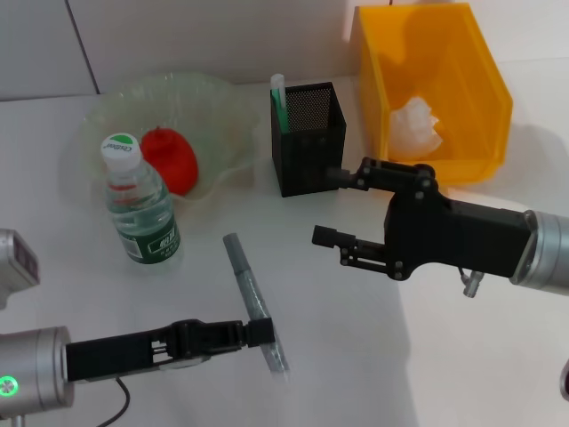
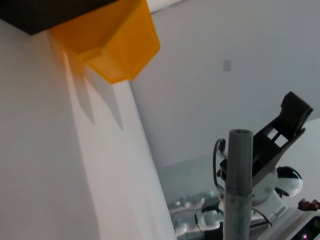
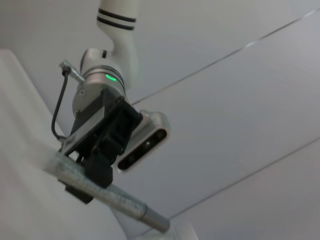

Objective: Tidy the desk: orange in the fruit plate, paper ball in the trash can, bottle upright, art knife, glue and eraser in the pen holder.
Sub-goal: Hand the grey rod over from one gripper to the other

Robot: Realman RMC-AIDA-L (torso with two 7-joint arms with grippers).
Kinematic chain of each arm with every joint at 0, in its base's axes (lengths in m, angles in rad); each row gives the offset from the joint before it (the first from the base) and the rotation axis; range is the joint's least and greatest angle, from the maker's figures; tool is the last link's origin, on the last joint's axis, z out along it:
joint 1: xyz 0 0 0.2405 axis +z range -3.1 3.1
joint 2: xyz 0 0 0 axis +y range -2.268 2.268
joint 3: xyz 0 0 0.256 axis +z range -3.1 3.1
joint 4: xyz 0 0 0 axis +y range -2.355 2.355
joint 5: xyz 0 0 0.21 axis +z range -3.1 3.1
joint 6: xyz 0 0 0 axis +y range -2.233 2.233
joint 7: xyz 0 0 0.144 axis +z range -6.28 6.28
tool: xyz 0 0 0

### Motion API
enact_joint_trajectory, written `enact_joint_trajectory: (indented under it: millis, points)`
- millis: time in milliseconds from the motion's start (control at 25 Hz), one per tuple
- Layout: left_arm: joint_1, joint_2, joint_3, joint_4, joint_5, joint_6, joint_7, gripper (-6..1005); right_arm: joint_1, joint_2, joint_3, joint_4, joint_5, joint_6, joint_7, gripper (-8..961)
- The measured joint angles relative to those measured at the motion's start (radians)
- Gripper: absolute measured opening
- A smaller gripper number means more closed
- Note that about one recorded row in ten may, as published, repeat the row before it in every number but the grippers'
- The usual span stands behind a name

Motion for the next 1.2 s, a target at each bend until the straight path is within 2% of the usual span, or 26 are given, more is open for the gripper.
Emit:
enact_joint_trajectory:
  millis: [160, 360, 960, 1040, 1080, 1200]
  points:
    - [0.019, 0.011, -0.056, 0.0, -0.003, 0.02, -0.001, 138, -0.006, 0.001, -0.015, -0.036, -0.002, -0.009, 0.007, 621]
    - [0.021, 0.011, -0.063, 0.0, -0.005, 0.029, -0.006, 138, 0.006, 0.003, -0.098, -0.055, -0.017, 0.034, -0.004, 620]
    - [0.001, 0.013, -0.052, -0.006, 0.0, 0.032, -0.063, 138, -0.008, 0.001, -0.148, -0.021, -0.019, 0.025, -0.219, 620]
    - [-0.005, 0.012, -0.043, -0.013, 0.001, 0.035, -0.067, 138, -0.008, 0.001, -0.161, -0.016, -0.019, 0.025, -0.239, 619]
    - [-0.015, 0.002, -0.026, -0.022, 0.002, 0.036, -0.071, 138, -0.008, 0.001, -0.164, -0.013, -0.019, 0.025, -0.247, 619]
    - [-0.015, 0.002, -0.026, -0.022, 0.002, 0.036, -0.071, 138, -0.007, 0.001, -0.168, -0.007, -0.019, 0.019, -0.26, 619]
